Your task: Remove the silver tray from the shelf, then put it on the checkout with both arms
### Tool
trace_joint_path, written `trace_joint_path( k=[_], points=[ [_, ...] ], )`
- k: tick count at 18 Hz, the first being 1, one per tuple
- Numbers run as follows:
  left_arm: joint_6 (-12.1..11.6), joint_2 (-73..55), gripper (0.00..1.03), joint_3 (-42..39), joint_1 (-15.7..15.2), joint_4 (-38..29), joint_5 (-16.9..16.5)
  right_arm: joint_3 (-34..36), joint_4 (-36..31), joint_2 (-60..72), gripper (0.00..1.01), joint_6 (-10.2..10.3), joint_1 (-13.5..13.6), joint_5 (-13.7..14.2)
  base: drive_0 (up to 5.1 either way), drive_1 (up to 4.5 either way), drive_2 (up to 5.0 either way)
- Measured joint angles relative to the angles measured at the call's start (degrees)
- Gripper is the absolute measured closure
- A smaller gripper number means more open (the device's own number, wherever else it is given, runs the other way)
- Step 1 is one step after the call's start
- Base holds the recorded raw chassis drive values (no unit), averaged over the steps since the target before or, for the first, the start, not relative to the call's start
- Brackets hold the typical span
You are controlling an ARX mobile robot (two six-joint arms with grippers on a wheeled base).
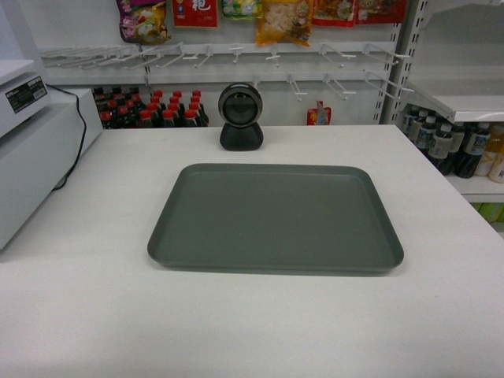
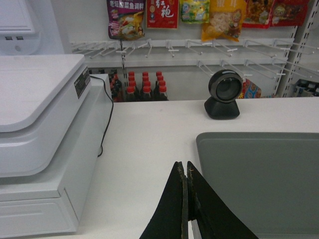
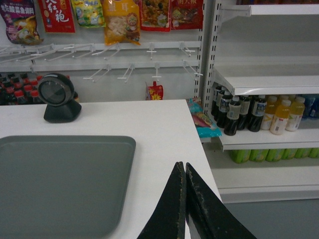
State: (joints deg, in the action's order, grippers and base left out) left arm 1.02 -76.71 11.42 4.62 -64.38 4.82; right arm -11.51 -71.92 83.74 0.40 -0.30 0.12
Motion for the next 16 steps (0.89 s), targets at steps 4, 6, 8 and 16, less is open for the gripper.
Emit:
trace_joint_path(
  k=[4, 6, 8, 16],
  points=[
    [-0.02, 11.41, 1.02, -5.44, -4.59, 6.47, -4.35, 4.63, 12.15, -16.39, 0.98, -0.02, -0.02, 0.02, 0.0, 0.0, 0.0],
    [-0.04, 17.42, 1.02, -7.28, -4.81, 10.05, -4.63, 6.49, 15.96, -22.27, 0.98, -0.02, 0.04, -0.11, 0.0, 0.0, 0.0],
    [-0.02, 23.23, 1.02, -8.74, -4.72, 14.75, -4.66, 8.59, 20.65, -28.06, 0.98, -0.02, 0.04, -0.09, 0.0, 0.0, 0.0],
    [-0.04, 45.18, 1.02, -10.84, -4.72, 33.51, -4.68, 10.78, 39.39, -50.56, 0.98, -0.02, 0.02, -0.09, 0.0, 0.0, 0.0]
  ],
)
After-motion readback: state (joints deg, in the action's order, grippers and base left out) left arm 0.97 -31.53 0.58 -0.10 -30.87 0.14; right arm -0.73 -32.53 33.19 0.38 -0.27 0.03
